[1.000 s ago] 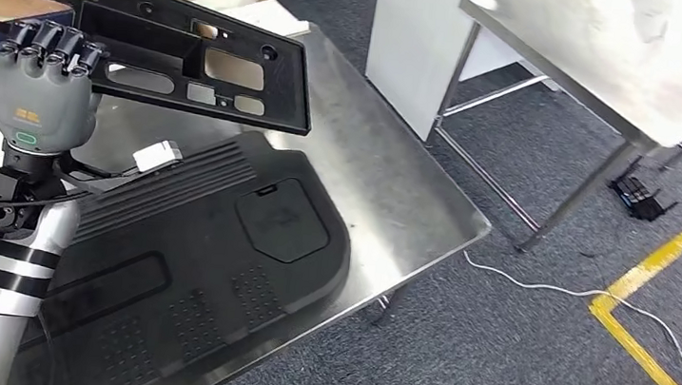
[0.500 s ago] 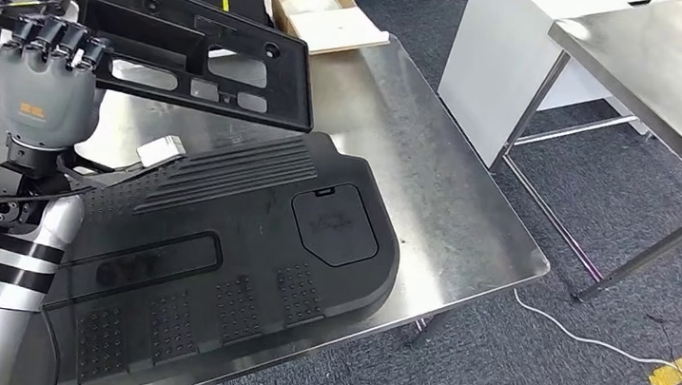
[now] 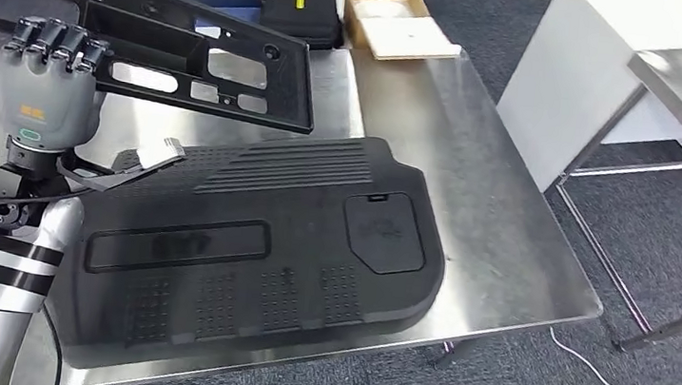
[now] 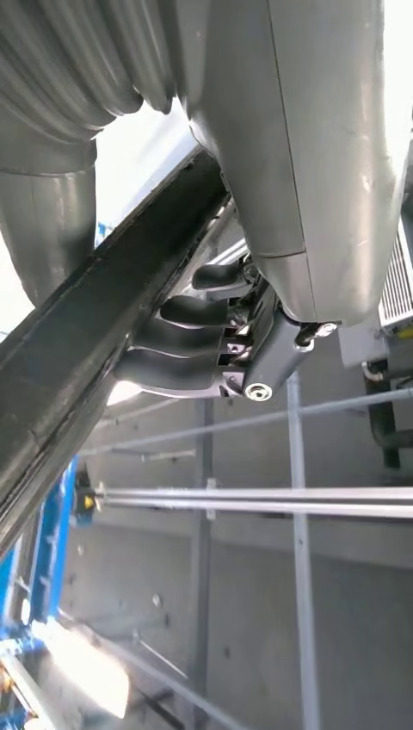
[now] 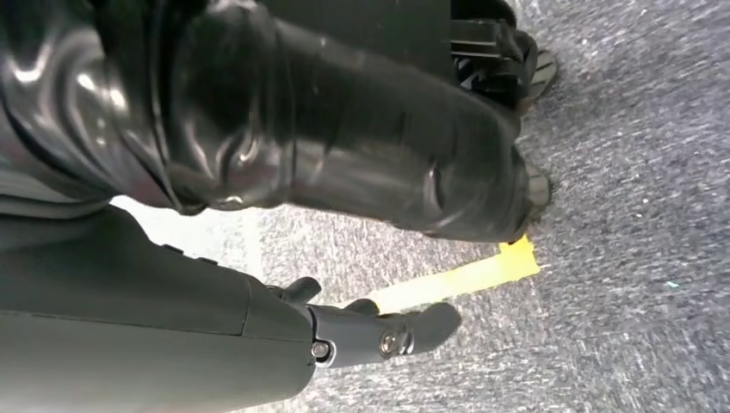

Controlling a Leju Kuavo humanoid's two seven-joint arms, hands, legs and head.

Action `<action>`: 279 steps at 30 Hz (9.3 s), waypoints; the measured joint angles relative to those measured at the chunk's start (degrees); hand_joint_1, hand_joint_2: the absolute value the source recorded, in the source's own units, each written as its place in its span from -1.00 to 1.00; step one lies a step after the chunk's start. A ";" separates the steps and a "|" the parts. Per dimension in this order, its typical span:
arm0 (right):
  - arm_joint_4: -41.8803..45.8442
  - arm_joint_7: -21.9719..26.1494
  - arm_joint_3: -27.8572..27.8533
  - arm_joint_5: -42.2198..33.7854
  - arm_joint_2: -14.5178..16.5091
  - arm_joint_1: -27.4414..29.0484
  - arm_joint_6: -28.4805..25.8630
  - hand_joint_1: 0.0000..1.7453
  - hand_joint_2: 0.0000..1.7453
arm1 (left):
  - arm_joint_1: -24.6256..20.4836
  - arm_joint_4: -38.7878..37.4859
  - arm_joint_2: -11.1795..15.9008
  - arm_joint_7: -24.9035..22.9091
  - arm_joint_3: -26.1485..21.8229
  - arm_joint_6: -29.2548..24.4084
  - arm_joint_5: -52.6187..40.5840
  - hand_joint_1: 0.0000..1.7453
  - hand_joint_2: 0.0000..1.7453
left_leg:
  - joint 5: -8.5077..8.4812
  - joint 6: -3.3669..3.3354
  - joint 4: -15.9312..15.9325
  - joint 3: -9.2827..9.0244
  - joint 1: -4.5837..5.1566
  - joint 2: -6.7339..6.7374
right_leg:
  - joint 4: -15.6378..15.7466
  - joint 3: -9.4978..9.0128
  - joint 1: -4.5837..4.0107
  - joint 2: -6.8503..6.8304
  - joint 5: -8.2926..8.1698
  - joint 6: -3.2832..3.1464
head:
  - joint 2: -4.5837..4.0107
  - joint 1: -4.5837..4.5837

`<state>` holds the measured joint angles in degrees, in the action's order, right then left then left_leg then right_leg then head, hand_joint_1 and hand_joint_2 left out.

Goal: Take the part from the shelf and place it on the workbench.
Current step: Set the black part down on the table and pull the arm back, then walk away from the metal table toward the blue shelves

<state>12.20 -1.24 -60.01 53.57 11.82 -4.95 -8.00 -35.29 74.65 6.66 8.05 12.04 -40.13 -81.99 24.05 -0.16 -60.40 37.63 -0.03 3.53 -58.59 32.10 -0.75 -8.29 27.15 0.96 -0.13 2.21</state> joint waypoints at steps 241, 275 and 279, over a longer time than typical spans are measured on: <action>-0.08 2.17 -8.40 -4.51 -0.42 -0.80 -4.01 -1.00 -1.00 | -4.86 -15.61 -13.15 11.92 21.65 35.02 60.92 -1.00 -1.00 | 1.56 1.43 -2.09 -1.44 -1.48 -5.22 | 0.10 1.52 2.55 10.40 -2.03 1.57 | 0.00 -1.79; -0.09 1.83 -9.09 -4.93 -0.22 -0.72 -3.74 -1.00 -1.00 | -4.72 -15.31 -12.70 11.65 21.31 35.18 60.30 -1.00 -1.00 | 2.31 0.69 -1.20 -1.82 -1.43 -6.14 | -0.22 3.28 2.63 12.78 -2.77 2.80 | 0.00 -1.61; -0.09 1.75 -9.19 -5.02 -0.09 -0.62 -3.74 -1.00 -1.00 | -4.96 -15.12 -12.97 11.64 21.32 35.19 60.27 -1.00 -1.00 | 1.79 -0.94 -0.78 -1.62 -1.42 -4.57 | -6.80 7.15 2.39 9.96 0.21 2.82 | 0.00 -2.09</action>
<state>12.11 0.51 -69.20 48.54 11.73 -5.57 -11.74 -40.25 59.52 -6.31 19.69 33.36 -4.94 -21.73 25.84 -1.11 -61.18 36.01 -1.45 -1.04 -65.38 39.25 1.64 1.67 27.36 3.77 -0.13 0.11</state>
